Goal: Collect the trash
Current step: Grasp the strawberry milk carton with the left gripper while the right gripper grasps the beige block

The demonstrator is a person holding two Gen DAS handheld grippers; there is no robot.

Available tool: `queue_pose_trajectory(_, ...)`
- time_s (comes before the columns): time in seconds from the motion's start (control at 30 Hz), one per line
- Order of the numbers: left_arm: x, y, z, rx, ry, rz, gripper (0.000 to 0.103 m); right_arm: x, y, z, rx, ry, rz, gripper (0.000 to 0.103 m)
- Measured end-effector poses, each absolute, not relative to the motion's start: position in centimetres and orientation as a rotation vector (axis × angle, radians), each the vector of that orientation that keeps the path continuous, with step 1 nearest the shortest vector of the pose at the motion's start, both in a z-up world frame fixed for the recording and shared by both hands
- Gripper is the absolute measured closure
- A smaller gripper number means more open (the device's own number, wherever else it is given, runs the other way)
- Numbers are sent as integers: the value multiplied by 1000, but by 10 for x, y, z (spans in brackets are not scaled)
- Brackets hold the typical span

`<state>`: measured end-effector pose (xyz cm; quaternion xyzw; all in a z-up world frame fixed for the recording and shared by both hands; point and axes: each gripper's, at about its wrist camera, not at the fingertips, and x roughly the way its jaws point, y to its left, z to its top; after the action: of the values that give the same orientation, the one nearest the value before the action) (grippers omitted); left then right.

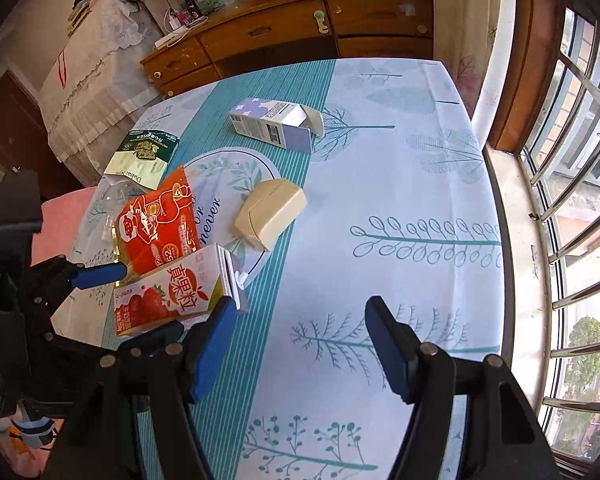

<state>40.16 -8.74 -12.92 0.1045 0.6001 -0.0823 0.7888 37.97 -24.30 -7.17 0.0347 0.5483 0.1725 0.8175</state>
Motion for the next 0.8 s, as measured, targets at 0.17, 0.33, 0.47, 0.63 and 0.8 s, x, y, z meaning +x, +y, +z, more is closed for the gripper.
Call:
queue_pose_trajectory(0.17, 413, -85, -143, 174, 1342, -169, 20, 399, -236, -78, 69, 1176, 412, 36)
queue_pose_trajectory(0.33, 418, -83, -145, 100, 1343, -160, 32, 416, -230, -80, 52, 1182, 466, 36)
queue_pose_trajectory(0.47, 414, -78, -140, -14, 1338, -143, 46, 434, -222, -84, 28, 1197, 547, 36)
queue_pose_trajectory(0.63, 400, -67, -130, -153, 1298, -89, 47, 448, -205, -88, -171, 1146, 645, 35)
queue_pose_trajectory(0.8, 386, -51, -118, -258, 1244, -24, 47, 455, -191, -99, -362, 1090, 744, 32)
